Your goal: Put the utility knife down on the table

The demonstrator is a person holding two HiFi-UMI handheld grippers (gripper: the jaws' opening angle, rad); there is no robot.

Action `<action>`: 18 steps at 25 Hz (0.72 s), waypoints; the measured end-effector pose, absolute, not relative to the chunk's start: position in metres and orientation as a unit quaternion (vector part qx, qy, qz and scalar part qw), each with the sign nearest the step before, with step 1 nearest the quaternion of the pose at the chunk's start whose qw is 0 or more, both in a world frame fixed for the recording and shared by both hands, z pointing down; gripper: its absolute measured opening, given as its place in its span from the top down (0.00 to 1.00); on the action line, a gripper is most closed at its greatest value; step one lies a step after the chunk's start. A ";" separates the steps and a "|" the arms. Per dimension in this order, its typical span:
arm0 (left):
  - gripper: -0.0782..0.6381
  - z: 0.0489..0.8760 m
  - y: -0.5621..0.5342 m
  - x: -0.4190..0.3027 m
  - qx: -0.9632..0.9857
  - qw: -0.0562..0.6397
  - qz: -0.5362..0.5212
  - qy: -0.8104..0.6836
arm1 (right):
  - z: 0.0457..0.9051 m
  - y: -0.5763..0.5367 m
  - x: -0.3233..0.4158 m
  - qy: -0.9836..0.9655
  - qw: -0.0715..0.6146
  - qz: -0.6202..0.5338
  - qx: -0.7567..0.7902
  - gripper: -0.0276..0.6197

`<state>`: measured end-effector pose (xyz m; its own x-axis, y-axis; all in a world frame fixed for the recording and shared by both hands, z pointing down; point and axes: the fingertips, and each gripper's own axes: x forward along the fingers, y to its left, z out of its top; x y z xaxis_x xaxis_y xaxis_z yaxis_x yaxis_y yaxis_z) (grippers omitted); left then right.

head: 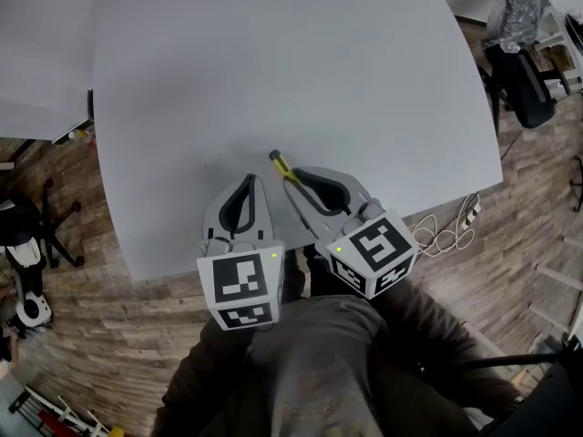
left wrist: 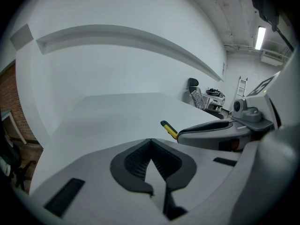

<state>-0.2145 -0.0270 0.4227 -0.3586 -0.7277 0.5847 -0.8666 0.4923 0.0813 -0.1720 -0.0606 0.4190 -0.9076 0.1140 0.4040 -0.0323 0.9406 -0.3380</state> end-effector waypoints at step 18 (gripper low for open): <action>0.89 0.441 -0.030 -0.224 0.485 0.302 0.122 -0.812 | 0.438 -0.063 -0.181 -0.956 0.229 0.181 -0.023 0.88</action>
<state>-0.2238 -0.0299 0.4405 -0.3482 -0.7132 0.6084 -0.8607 0.5003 0.0939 -0.1812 -0.0628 0.4378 -0.8941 0.1274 0.4295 -0.0385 0.9333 -0.3571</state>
